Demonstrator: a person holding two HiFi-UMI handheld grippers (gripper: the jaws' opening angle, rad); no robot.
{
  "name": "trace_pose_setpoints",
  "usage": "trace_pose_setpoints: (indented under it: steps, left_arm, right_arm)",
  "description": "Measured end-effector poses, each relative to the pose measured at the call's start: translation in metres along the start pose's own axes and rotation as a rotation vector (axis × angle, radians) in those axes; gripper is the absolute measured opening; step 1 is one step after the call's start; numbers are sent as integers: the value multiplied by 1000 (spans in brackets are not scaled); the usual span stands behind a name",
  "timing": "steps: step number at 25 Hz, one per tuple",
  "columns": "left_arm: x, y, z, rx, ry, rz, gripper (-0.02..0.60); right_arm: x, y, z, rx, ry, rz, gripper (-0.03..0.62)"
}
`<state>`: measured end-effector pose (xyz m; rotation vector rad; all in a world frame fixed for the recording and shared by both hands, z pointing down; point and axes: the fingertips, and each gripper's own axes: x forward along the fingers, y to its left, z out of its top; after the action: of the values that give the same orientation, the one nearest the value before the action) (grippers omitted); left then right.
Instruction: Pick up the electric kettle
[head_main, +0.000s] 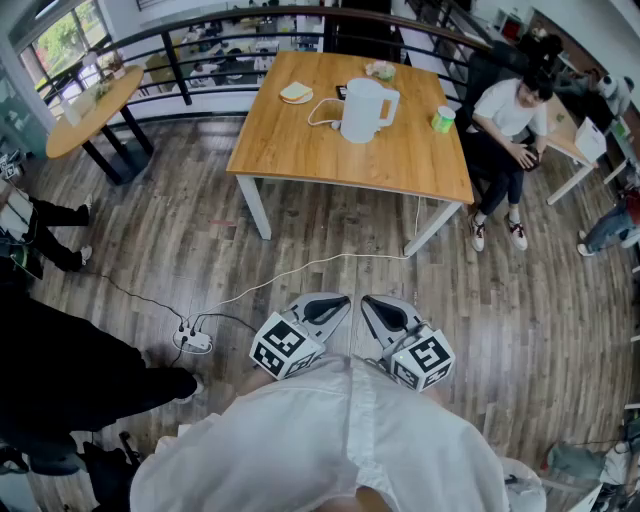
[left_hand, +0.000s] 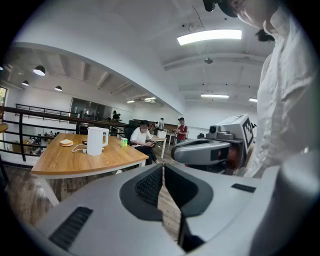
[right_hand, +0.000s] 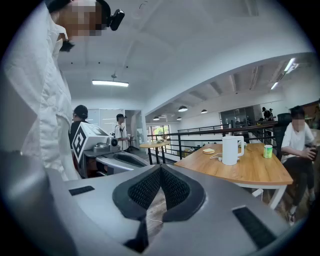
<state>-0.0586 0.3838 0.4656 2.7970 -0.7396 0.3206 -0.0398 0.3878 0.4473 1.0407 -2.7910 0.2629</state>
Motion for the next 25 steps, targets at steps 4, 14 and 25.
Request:
trace_pose_setpoints:
  steps: [4, 14, 25]
  left_arm:
    - [-2, 2, 1, 0, 0, 2, 15]
    - [-5, 6, -1, -3, 3, 4, 15]
    - [-23, 40, -7, -31, 10, 53, 15]
  right_arm:
    - [3, 2, 2, -5, 2, 7, 12]
    - [6, 2, -1, -1, 12, 4, 12]
    - [29, 13, 6, 46, -53, 56, 15]
